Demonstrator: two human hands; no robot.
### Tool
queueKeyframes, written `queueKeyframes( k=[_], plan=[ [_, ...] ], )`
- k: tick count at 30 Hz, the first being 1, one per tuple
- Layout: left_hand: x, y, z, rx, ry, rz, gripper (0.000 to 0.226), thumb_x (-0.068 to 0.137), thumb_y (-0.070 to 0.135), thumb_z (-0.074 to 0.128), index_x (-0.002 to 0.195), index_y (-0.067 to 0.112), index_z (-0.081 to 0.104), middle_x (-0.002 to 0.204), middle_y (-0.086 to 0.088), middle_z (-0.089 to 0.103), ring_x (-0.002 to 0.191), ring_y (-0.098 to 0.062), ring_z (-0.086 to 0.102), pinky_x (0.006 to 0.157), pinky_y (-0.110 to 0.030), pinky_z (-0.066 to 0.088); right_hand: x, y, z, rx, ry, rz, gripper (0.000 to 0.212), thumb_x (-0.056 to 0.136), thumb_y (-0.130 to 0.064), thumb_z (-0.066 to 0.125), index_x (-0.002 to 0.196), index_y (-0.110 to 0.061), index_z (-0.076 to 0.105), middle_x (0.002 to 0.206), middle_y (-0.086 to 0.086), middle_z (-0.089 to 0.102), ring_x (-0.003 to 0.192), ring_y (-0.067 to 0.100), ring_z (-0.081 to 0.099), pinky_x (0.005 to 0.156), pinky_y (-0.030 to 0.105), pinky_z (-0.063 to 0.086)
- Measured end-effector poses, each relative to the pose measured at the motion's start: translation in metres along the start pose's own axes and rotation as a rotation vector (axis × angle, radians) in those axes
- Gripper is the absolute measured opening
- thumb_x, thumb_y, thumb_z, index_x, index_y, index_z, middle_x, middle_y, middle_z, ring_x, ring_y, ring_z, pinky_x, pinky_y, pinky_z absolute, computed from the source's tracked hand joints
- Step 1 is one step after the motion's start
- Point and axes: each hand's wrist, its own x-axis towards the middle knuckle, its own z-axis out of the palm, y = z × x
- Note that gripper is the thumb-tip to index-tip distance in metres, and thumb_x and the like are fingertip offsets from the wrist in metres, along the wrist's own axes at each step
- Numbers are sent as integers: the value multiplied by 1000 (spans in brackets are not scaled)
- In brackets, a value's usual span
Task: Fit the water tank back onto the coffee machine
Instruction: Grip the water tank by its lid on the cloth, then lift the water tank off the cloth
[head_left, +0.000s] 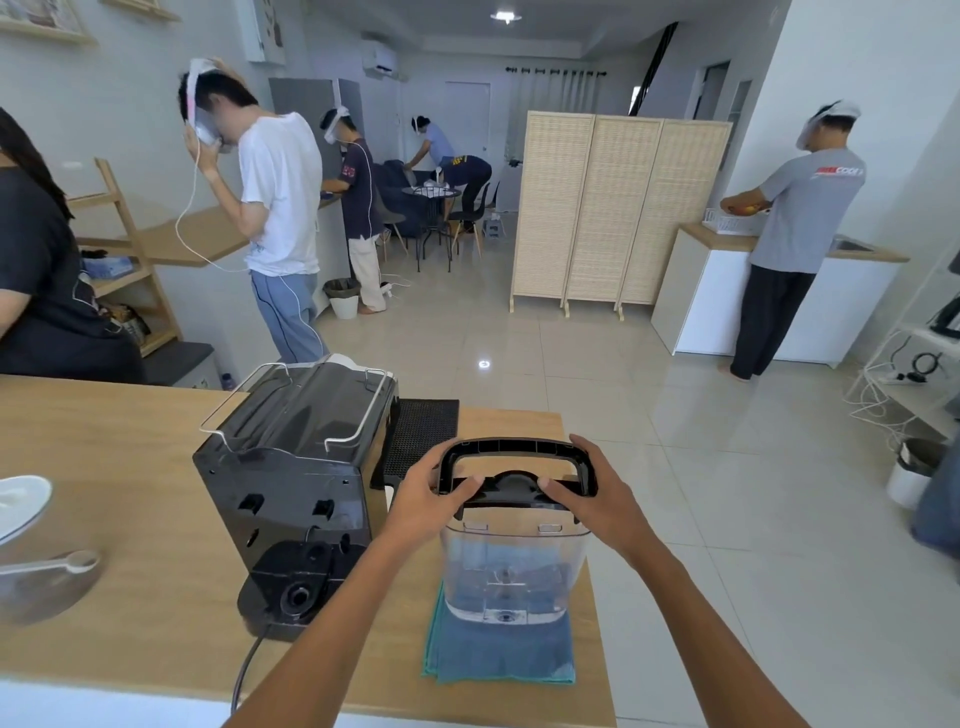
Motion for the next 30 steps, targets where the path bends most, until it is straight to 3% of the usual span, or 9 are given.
queueKeyframes(
  k=[3, 6, 8, 13, 18, 20, 24, 27, 30],
  plan=[
    [-2, -4, 5, 39, 38, 56, 58, 86, 41, 76, 140, 35, 54, 138, 13, 61, 133, -9, 51, 115, -44, 39, -5, -2, 6, 33, 24, -29, 93, 75, -62, 74, 152, -41, 27, 143, -13, 52, 126, 13, 54, 103, 35, 49],
    [-10, 6, 16, 6, 136, 45, 77, 75, 74, 67, 140, 36, 54, 140, 12, 59, 134, -10, 50, 115, -42, 40, -8, -1, 14, 85, 53, -56, 95, 82, -47, 75, 156, -37, 17, 131, -25, 47, 120, 0, 45, 86, 7, 38],
    [-16, 12, 22, -36, 177, 26, 81, 69, 85, 60, 137, 41, 55, 140, 14, 59, 134, -9, 49, 114, -40, 40, -11, -1, 18, 97, 99, -88, 94, 84, -47, 73, 157, -36, 14, 125, -40, 39, 120, -2, 43, 81, 2, 35],
    [-20, 19, 22, -163, 227, 6, 38, 87, 57, 62, 119, 39, 69, 120, 22, 68, 120, 2, 58, 104, -26, 44, -16, 1, 22, 152, 168, -115, 81, 87, -60, 54, 157, -40, 19, 154, -16, 39, 140, 14, 42, 104, 25, 35],
    [-19, 23, 24, -290, 332, -65, 27, 96, 39, 63, 108, 22, 79, 83, 32, 72, 84, 27, 59, 78, -7, 40, -24, 4, 22, 194, 224, -132, 61, 93, -53, 49, 151, -45, 34, 149, -20, 42, 138, 7, 41, 95, 1, 33],
    [-19, 23, 26, -306, 345, -88, 25, 94, 38, 68, 108, 20, 79, 88, 26, 75, 92, 19, 63, 78, -6, 42, -26, 5, 21, 202, 229, -156, 58, 94, -53, 49, 150, -45, 37, 147, -22, 42, 137, 7, 44, 95, 3, 37],
    [-18, 17, 28, -340, 370, -91, 26, 92, 28, 72, 116, 19, 77, 106, 14, 77, 109, 0, 66, 91, -14, 47, -24, 9, 18, 238, 225, -182, 52, 92, -57, 49, 143, -49, 45, 154, -11, 47, 143, 16, 43, 114, 34, 40],
    [-20, 15, 29, -326, 303, -84, 34, 97, 25, 66, 131, 25, 67, 112, 21, 70, 103, 13, 61, 79, 0, 43, -24, 8, 17, 244, 199, -182, 52, 89, -59, 51, 140, -51, 47, 156, -5, 45, 148, 16, 35, 115, 30, 36],
    [-24, 12, 29, -272, 248, -71, 40, 102, 23, 57, 141, 28, 56, 112, 29, 60, 88, 27, 54, 69, 7, 37, -24, 13, 17, 224, 168, -160, 62, 84, -74, 50, 143, -55, 44, 154, 0, 49, 131, 18, 50, 112, 36, 42]
  ],
)
